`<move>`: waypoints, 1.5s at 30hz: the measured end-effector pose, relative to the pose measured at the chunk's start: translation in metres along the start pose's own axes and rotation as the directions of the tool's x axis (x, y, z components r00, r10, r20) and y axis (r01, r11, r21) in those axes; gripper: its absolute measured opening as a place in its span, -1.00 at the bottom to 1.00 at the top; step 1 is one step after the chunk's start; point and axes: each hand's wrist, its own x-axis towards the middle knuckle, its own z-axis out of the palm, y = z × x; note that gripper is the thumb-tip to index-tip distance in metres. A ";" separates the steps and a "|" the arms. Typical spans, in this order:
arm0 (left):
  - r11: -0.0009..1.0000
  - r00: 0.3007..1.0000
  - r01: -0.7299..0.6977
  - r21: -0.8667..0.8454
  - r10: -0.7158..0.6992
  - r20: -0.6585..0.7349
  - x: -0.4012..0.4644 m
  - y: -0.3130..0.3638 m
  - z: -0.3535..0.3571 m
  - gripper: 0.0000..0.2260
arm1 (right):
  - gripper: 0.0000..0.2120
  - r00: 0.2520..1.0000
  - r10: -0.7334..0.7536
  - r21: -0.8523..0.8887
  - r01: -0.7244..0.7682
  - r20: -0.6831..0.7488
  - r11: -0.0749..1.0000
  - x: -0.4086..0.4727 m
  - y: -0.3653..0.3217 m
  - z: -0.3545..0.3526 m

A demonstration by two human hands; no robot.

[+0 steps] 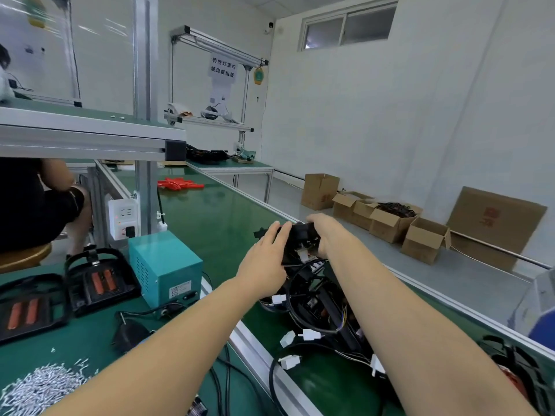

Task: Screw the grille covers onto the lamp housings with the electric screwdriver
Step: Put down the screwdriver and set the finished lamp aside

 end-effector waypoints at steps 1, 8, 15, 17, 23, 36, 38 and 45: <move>1.000 1.000 0.007 -0.008 -0.007 0.017 0.002 -0.001 -0.001 -0.24 | -0.76 1.000 0.014 -0.006 -0.014 0.002 1.000 0.000 0.002 -0.002; 0.998 0.995 0.064 -0.018 -0.063 0.080 0.009 -0.005 -0.002 -0.24 | -0.75 0.999 -0.021 -0.102 0.017 -0.042 0.995 0.001 0.007 -0.017; 0.992 0.994 0.040 0.120 -0.051 0.092 0.012 -0.003 -0.005 -0.21 | -0.44 0.856 -0.516 -0.768 0.344 0.021 0.540 0.008 0.008 -0.015; 0.987 0.993 0.057 0.151 -0.071 0.091 0.014 -0.003 -0.007 -0.22 | -0.49 0.806 -0.558 -0.774 0.478 0.198 0.415 0.003 0.012 -0.006; 0.982 0.976 0.092 0.167 -0.122 0.179 0.005 -0.009 -0.007 -0.29 | -0.60 0.817 -0.501 -0.821 0.479 0.286 0.312 0.009 0.032 -0.001; 0.989 0.957 0.111 0.098 -0.133 0.256 -0.004 -0.008 -0.016 -0.31 | -0.50 0.780 -0.574 -0.826 0.480 0.249 0.295 0.022 0.047 -0.003; 0.988 0.958 0.119 0.095 -0.139 0.252 -0.005 -0.008 -0.018 -0.31 | -0.49 0.758 -0.585 -0.824 0.508 0.290 0.249 0.021 0.050 -0.003; 0.990 0.967 0.134 0.045 -0.141 0.214 -0.026 -0.016 -0.024 -0.30 | -0.45 0.782 -0.558 -0.826 0.490 0.276 0.278 0.020 0.048 -0.002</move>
